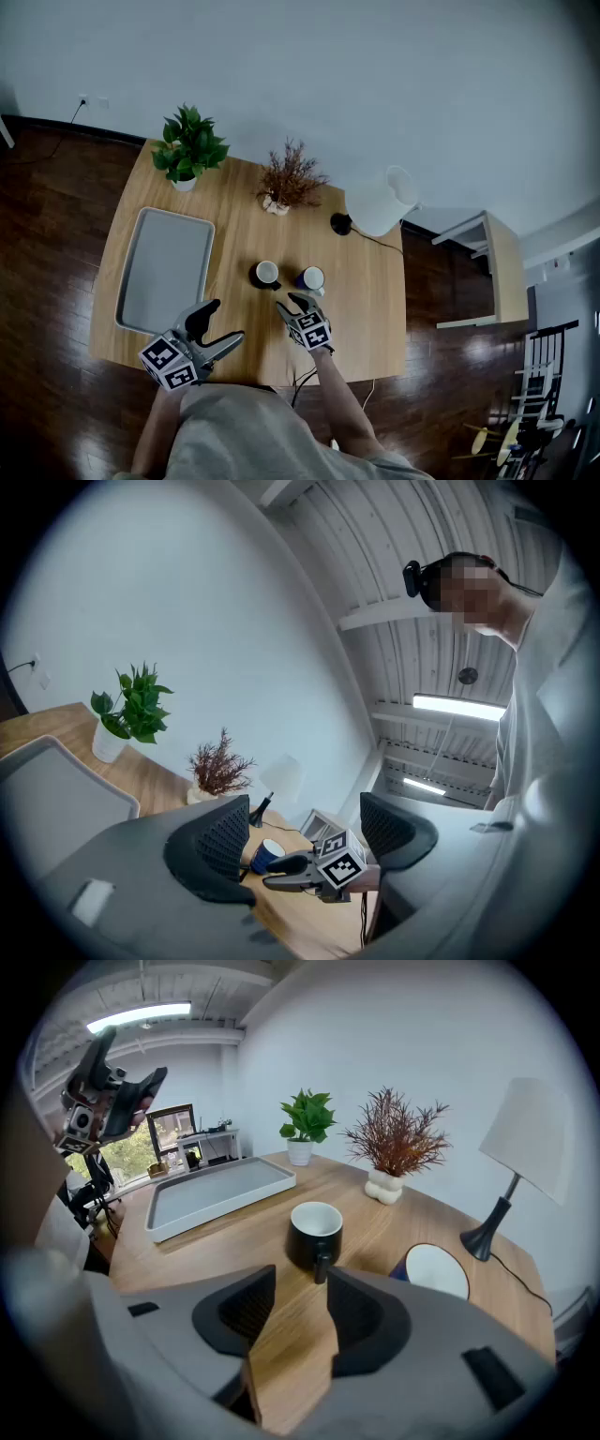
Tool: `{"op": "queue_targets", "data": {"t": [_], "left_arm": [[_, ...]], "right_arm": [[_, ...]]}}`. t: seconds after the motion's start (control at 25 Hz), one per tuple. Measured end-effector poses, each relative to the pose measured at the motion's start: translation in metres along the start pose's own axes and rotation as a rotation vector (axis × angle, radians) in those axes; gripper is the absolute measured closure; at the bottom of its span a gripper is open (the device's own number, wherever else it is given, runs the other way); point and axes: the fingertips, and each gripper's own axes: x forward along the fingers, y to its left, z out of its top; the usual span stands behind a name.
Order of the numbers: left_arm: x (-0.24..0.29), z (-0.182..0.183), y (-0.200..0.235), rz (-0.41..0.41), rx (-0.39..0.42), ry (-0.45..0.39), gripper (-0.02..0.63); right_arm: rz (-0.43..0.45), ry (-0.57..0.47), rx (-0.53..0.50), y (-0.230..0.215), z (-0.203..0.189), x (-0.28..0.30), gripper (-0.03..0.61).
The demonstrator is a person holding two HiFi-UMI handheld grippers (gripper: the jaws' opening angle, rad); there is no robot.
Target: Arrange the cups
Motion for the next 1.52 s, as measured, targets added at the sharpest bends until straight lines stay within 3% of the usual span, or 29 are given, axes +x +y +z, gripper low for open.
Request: {"op": "queue_targets", "data": {"t": [0.12, 0.28, 0.52, 0.72, 0.76, 0.84, 1.0, 1.16, 1.36, 1.52], "left_arm": [[-0.013, -0.011, -0.002, 0.015, -0.039, 0.022, 0.256], [-0.021, -0.007, 0.001, 0.022, -0.034, 0.022, 0.256], [-0.028, -0.006, 0.003, 0.033, -0.041, 0.019, 0.256], [-0.034, -0.007, 0.009, 0.047, -0.052, 0.013, 0.264], [-0.035, -0.005, 0.01, 0.047, -0.053, 0.01, 0.264], [-0.037, -0.002, 0.014, 0.049, -0.054, 0.005, 0.264], [-0.043, -0.001, 0.021, 0.056, -0.06, -0.007, 0.264], [-0.051, 0.005, 0.024, 0.071, -0.064, -0.026, 0.264], [-0.071, 0.013, 0.033, 0.118, -0.054, -0.036, 0.264], [-0.084, 0.017, 0.041, 0.168, -0.051, -0.056, 0.264]], "right_arm": [[-0.015, 0.064, -0.013, -0.001, -0.012, 0.004, 0.39], [-0.034, 0.129, -0.076, -0.014, -0.005, 0.023, 0.39], [0.001, 0.24, -0.114, -0.018, -0.011, 0.054, 0.391], [0.021, 0.349, -0.134, -0.014, -0.013, 0.061, 0.447], [0.02, 0.365, -0.125, -0.014, -0.013, 0.06, 0.486], [0.022, 0.384, -0.088, -0.014, -0.011, 0.06, 0.492], [0.097, 0.309, -0.033, 0.003, 0.02, 0.069, 0.494], [0.227, 0.138, 0.017, 0.032, 0.095, 0.087, 0.494], [0.269, 0.062, -0.166, 0.067, 0.178, 0.144, 0.494], [0.256, 0.125, -0.342, 0.074, 0.188, 0.188, 0.494]]}}
